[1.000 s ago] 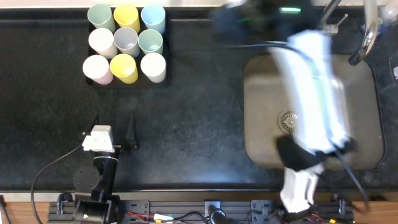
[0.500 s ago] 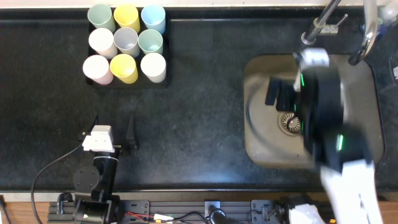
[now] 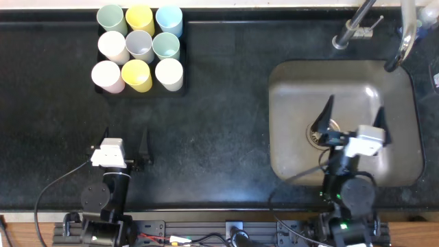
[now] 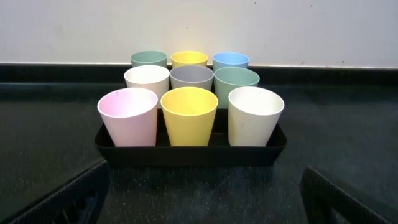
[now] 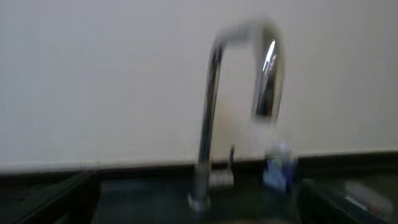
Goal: Store Cups
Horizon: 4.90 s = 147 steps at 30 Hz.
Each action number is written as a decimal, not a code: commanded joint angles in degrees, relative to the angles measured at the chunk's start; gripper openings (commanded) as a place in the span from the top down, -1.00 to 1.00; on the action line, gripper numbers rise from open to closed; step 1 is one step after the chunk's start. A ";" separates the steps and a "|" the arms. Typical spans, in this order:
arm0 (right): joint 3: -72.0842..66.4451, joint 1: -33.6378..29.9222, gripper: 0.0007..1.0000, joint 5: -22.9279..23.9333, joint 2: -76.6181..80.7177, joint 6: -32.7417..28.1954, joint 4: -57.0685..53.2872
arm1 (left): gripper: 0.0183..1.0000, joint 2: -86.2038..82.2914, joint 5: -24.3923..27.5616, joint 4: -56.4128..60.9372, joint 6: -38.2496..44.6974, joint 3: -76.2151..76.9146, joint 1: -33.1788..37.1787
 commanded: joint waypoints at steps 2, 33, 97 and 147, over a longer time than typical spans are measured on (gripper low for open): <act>-5.31 -0.02 -1.00 0.94 -0.96 -3.02 2.64 | -1.00 -0.42 0.50 -0.07 1.20 -0.13 -0.07; -6.73 -8.76 -1.00 0.90 -21.55 -3.02 -28.89 | -1.00 -0.42 0.50 -0.07 1.20 -0.13 -0.07; -10.67 -8.66 -0.99 -27.56 -21.53 24.04 -20.39 | -1.00 -0.42 0.52 -0.07 1.18 -0.13 -0.07; -10.67 -8.63 -0.99 -26.45 -21.49 13.09 -20.50 | -1.00 -0.42 0.52 -0.07 1.18 -0.13 -0.07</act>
